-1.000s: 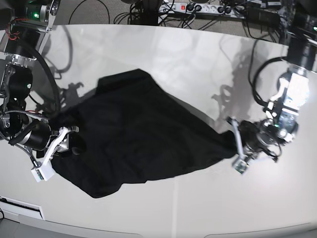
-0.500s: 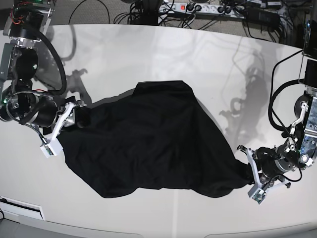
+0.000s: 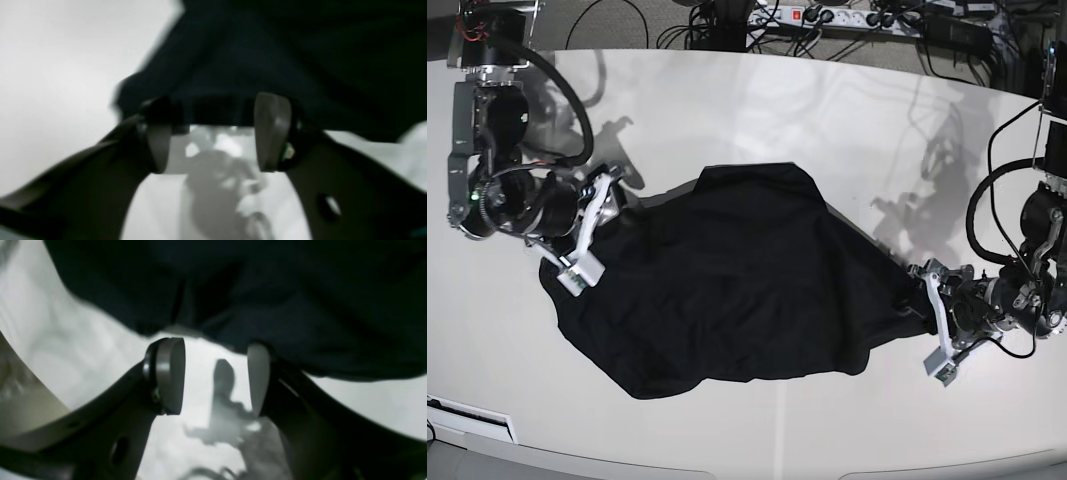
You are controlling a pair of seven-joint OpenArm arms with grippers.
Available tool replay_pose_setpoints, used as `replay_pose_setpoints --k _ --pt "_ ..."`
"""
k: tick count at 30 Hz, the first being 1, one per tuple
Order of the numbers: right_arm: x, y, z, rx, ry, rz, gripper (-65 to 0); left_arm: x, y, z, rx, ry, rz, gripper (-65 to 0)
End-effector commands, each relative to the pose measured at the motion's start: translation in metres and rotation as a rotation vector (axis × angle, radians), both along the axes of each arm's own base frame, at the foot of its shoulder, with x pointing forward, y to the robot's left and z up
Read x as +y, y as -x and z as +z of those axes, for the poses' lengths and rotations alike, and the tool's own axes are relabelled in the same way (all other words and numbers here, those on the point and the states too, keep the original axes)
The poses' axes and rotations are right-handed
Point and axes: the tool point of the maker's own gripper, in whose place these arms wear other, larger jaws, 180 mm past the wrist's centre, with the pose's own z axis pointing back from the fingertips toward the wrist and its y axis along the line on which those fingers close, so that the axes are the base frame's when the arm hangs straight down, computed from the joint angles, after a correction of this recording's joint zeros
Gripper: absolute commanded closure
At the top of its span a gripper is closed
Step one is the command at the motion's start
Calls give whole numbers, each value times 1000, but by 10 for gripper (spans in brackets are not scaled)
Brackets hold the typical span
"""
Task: Layout the t-shirt on the table in an organized manner, then fold the t-shirt properly
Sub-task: 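Regrasp the t-shirt edge with the right gripper and pull it outward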
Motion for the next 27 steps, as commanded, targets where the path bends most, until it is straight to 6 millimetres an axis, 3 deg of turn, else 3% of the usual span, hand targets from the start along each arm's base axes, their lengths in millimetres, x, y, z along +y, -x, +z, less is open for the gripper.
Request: replay_pose_setpoints --k 1,8,15,22,27 --pt "-1 -9 10 -49 16 16 -323 -2 -9 20 -50 30 -17 -324" --pt "16 9 -12 -35 57 48 -323 -16 10 4 -5 96 -60 -310" --pt "16 -2 -29 -85 176 -107 -324 -20 32 -20 36 134 -50 -310" --pt "23 -19 -23 -177 195 -185 -349 -21 46 -34 69 142 -47 -310" --pt "44 -40 -4 -267 121 -235 -349 -22 54 -41 86 146 -46 -310"
